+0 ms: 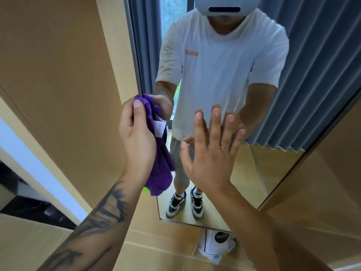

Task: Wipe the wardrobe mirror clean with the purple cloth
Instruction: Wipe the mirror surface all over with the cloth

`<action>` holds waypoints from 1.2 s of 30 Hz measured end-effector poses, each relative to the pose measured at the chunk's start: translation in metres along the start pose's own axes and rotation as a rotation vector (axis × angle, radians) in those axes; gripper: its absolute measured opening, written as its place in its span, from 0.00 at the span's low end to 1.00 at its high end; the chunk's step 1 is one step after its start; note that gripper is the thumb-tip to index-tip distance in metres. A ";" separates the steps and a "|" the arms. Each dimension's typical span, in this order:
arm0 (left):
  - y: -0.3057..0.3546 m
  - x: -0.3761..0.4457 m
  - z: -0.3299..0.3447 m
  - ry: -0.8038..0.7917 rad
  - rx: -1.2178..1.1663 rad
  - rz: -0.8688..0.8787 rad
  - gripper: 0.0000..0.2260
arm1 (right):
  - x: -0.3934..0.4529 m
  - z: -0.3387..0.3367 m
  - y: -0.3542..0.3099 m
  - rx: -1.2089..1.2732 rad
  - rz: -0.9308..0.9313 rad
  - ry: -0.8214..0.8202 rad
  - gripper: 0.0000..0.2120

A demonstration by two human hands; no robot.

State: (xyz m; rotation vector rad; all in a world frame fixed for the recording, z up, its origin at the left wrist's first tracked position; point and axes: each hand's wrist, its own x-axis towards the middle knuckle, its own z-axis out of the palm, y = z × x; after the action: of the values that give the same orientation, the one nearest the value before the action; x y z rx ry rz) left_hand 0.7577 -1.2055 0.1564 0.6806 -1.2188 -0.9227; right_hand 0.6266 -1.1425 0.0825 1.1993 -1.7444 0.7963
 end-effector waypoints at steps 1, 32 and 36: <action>-0.006 -0.004 0.000 0.002 0.006 -0.002 0.13 | -0.001 0.003 0.002 0.002 -0.003 0.020 0.39; -0.102 -0.052 -0.040 -0.207 0.041 -0.151 0.11 | 0.000 0.004 -0.003 -0.079 0.094 0.070 0.35; -0.118 -0.061 -0.051 -0.245 0.109 -0.209 0.11 | 0.001 0.002 -0.003 -0.099 0.080 0.060 0.34</action>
State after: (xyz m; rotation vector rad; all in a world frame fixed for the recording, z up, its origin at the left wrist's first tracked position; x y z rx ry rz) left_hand 0.7758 -1.2108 0.0152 0.8107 -1.4425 -1.1448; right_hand 0.6285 -1.1451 0.0826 1.0356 -1.7701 0.7760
